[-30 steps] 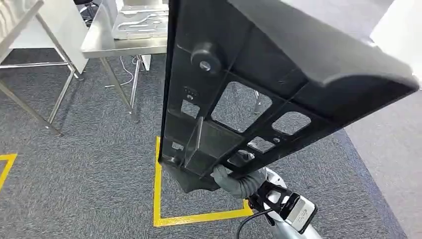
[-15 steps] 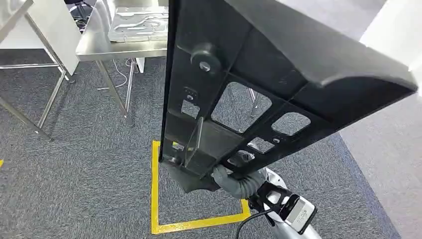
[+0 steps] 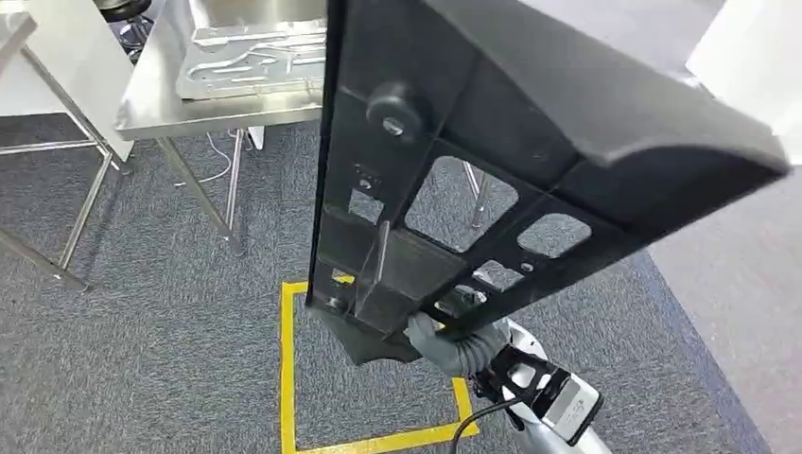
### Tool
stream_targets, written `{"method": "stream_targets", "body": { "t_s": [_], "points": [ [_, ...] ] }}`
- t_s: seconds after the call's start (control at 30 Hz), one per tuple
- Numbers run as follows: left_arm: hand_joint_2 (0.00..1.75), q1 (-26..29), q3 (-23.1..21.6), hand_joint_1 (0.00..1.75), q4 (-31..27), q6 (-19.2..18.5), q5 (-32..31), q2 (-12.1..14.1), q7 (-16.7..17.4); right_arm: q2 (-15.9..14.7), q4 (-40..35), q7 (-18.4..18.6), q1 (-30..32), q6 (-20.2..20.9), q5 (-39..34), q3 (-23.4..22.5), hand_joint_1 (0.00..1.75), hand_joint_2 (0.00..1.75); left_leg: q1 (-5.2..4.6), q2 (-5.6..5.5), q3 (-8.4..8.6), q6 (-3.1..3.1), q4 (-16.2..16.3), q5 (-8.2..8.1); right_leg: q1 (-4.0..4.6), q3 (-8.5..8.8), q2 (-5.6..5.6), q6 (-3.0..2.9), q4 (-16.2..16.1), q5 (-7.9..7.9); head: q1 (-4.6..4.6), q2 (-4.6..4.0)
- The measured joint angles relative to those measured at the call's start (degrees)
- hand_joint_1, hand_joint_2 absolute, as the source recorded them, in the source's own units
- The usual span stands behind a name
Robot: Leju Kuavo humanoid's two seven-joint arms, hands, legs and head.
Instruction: Take the parts from the cabinet and place them on the table.
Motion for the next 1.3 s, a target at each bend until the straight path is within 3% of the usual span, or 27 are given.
{"method": "stream_targets", "body": {
  "t_s": [0.03,0.07,0.1,0.17,0.23,0.27,0.37,0.4,0.47,0.5,0.53,0.57,0.6,0.67,0.7,0.73,0.83,0.9,0.97,1.0,1.03,1.07,1.1,1.17,1.2,1.23,1.3],
  "points": [
    [1.75,0.15,0.00,0.00,0.00,0.04,0.00,0.00,-0.02,0.00,0.00,0.00,0.02,-0.02,0.00,0.00,1.75,1.75,-0.02,-0.01,-1.13,0.12,-0.22,-0.74,0.12,0.90,0.22,0.00,0.00,-0.64,0.00,0.00],
    [1.75,0.17,0.00,0.00,0.00,0.04,0.00,0.00,-0.02,0.00,0.00,0.02,0.02,-0.04,0.00,0.00,1.75,1.75,-0.06,-0.01,-1.13,0.34,-2.39,0.19,0.18,1.80,0.33,0.00,0.00,-1.27,0.00,0.00],
    [1.75,0.16,0.00,0.00,0.02,0.04,0.00,0.00,-0.04,0.00,0.00,0.02,0.01,-0.07,0.00,0.00,1.75,1.75,-0.13,-0.02,-0.46,0.70,-6.06,2.55,0.35,2.75,0.38,0.01,0.00,-1.91,0.00,0.00],
    [1.75,0.27,0.00,0.00,0.02,0.04,0.00,0.11,-0.09,0.00,0.00,0.00,-0.01,-0.18,0.00,0.00,1.75,1.75,-0.56,0.00,1.42,1.87,-15.02,11.86,0.47,4.22,0.38,0.09,-0.14,-3.29,0.00,0.00],
    [1.75,0.35,0.00,0.00,0.02,0.04,-0.02,0.18,-0.17,0.00,0.13,0.02,-0.18,-0.24,0.00,0.11,1.75,1.75,-0.93,-0.37,1.82,2.10,-15.26,10.92,0.78,5.00,0.87,0.90,0.10,-4.56,0.02,0.00],
    [1.75,0.32,0.00,0.00,0.02,0.02,0.07,0.17,-0.20,0.00,0.13,0.02,-0.17,-0.24,0.04,0.09,1.75,1.75,-0.94,-0.38,2.23,2.51,-15.68,11.85,0.74,5.80,0.86,1.18,0.43,-4.32,0.00,0.00],
    [1.75,-0.11,0.00,0.00,0.02,-0.09,-0.02,0.04,-0.20,-0.02,0.02,0.00,-0.44,-0.24,0.04,0.15,1.75,1.75,-0.44,-0.47,4.47,3.27,-16.86,11.33,0.63,5.00,0.42,2.16,3.49,-4.05,0.02,0.00],
    [1.75,-0.15,0.00,0.00,0.02,-0.09,-0.02,0.04,-0.20,-0.02,-0.02,0.00,-0.64,-0.22,0.04,0.18,1.75,1.75,-0.43,-0.45,4.76,3.46,-16.94,11.11,0.49,3.07,0.19,2.53,6.50,-4.65,0.02,0.00],
    [1.75,-0.16,0.00,0.00,0.02,-0.09,-0.02,0.04,-0.22,-0.02,-0.02,0.00,-0.52,-0.26,0.00,0.17,1.75,1.75,-0.43,-0.45,5.29,3.57,-16.94,10.32,-0.02,-2.36,0.11,3.20,13.67,-7.92,0.02,0.00],
    [1.75,-0.09,0.00,0.00,0.02,-0.09,-0.02,0.07,-0.22,-0.09,-0.02,0.00,-0.36,-0.26,0.02,0.17,1.75,1.75,-0.42,-0.45,5.71,3.57,-16.94,9.83,-0.24,-4.66,0.09,3.52,15.97,-9.70,0.02,0.00],
    [1.75,-0.03,0.00,0.00,0.02,-0.09,-0.02,0.05,-0.22,-0.11,-0.02,0.00,-0.25,-0.26,0.02,0.20,1.75,1.75,-0.37,-0.49,6.31,3.49,-16.94,9.30,-0.45,-6.02,0.02,3.72,16.32,-10.28,0.02,0.00],
    [1.75,0.03,0.00,0.00,0.02,-0.09,0.00,0.04,-0.24,-0.11,-0.02,0.00,-0.23,-0.28,0.00,0.20,1.75,1.75,-0.30,-0.55,7.13,3.36,-16.94,8.66,-0.62,-6.23,-0.05,3.76,14.43,-9.19,0.02,0.00],
    [1.75,0.04,0.00,0.00,0.04,-0.11,0.00,0.04,-0.26,-0.11,-0.02,0.00,-0.22,-0.31,0.02,0.20,1.75,1.75,-0.21,-0.62,8.00,3.16,-16.94,8.05,-0.70,-5.59,-0.14,3.83,11.10,-6.77,0.02,0.00],
    [1.75,0.09,0.00,0.00,0.04,-0.13,0.00,0.02,-0.28,-0.11,-0.02,0.02,-0.21,-0.50,0.04,0.20,1.75,1.75,-0.07,-0.62,9.08,2.60,-17.13,6.77,-0.76,-3.61,-0.43,3.68,2.59,1.38,0.02,0.00],
    [1.75,-0.03,0.00,0.00,0.02,-0.13,-0.02,0.02,-0.33,-0.24,0.04,0.00,-0.10,-0.65,0.09,0.17,1.75,1.75,-0.17,-0.68,10.30,2.21,-16.75,6.23,-0.47,-3.83,-0.63,3.27,1.96,1.95,-0.02,0.00],
    [1.75,-0.16,0.00,0.00,0.04,-0.15,-0.04,0.02,-0.37,-0.26,0.07,0.02,0.04,-0.83,0.22,0.22,1.75,1.75,-0.24,-0.71,10.27,1.78,-17.10,5.94,-0.14,-3.54,-0.60,2.61,1.80,1.37,0.18,0.00],
    [1.75,-0.25,0.00,0.00,0.04,-0.24,0.00,0.02,-0.50,-0.28,-0.13,0.00,0.06,-1.20,0.33,0.20,1.75,1.75,-0.16,-0.59,11.39,0.55,-16.84,5.95,-0.42,-2.11,-0.13,1.35,1.07,1.46,0.11,0.00],
    [1.75,-0.41,0.00,0.00,0.04,-0.30,0.00,-0.02,-0.50,-0.28,-0.35,0.02,-0.03,-1.20,0.39,0.20,1.75,1.75,0.00,-0.62,9.37,0.24,-12.47,5.35,-0.39,-0.98,-0.21,0.57,0.64,0.92,0.09,0.00],
    [1.75,-0.39,0.00,0.00,0.04,-0.31,0.00,0.00,-0.52,-0.28,-0.37,0.00,0.01,-1.27,0.48,0.20,1.75,1.75,0.00,-0.61,3.59,0.01,-3.66,2.02,-0.26,-0.33,-0.16,0.22,0.64,0.17,0.11,0.00],
    [1.75,-0.23,0.00,0.00,0.04,-0.31,0.00,0.02,-0.52,-0.28,-0.35,0.00,0.16,-1.27,0.48,0.20,1.75,1.75,0.00,-0.62,1.23,-0.03,-0.64,0.31,-0.15,0.05,-0.10,0.10,0.64,-0.22,0.11,0.00],
    [1.75,-0.10,0.00,0.00,0.04,-0.31,0.00,0.04,-0.52,-0.28,-0.35,0.00,0.19,-1.27,0.48,0.20,1.75,1.75,-0.01,-0.62,-0.42,0.09,0.56,-0.25,-0.02,0.53,0.06,0.07,0.64,-0.63,0.11,0.00],
    [1.75,-0.02,0.00,0.00,0.04,-0.30,0.00,0.02,-0.52,-0.28,-0.35,0.00,0.19,-1.29,0.52,0.20,1.75,1.75,-0.04,-0.62,-0.79,0.31,-0.67,0.87,0.06,1.12,0.16,0.10,0.64,-1.03,0.11,0.00],
    [1.75,-0.03,0.00,0.00,0.04,-0.30,0.00,0.02,-0.52,-0.28,-0.35,0.02,0.18,-1.40,0.57,0.20,1.75,1.75,-0.10,-0.62,-0.22,0.67,-3.79,3.25,0.18,1.78,0.19,0.08,0.64,-1.49,0.11,0.00],
    [1.75,-0.04,0.00,0.00,0.04,-0.31,0.00,0.07,-0.52,-0.26,-0.50,0.00,0.19,-1.46,0.70,0.20,1.75,1.75,-0.58,-0.58,2.69,2.04,-13.63,10.72,0.58,3.23,0.14,0.12,0.56,-2.46,0.11,0.00],
    [1.75,0.02,0.00,0.00,0.04,-0.33,0.00,0.37,-0.52,-0.26,-0.52,0.00,0.16,-1.60,0.74,0.20,1.75,1.75,-1.04,-0.60,2.92,2.36,-15.09,11.42,0.71,3.78,0.12,0.34,0.60,-2.83,0.15,0.00],
    [1.75,-0.08,0.00,0.00,0.09,-0.31,0.00,0.26,-0.55,-0.28,-0.55,0.02,0.22,-1.68,0.87,0.24,1.75,1.75,-1.29,-0.71,2.94,2.38,-15.18,8.01,0.51,3.66,0.43,0.74,0.37,-3.06,0.09,0.00],
    [1.75,0.05,0.00,0.00,0.09,-0.33,0.00,0.35,-0.63,-0.30,-0.77,0.02,0.39,-2.03,1.11,0.26,1.75,1.75,-1.35,-0.82,3.62,3.14,-16.56,9.98,0.48,4.17,0.34,1.46,1.17,-2.62,0.11,0.00]
  ]
}}
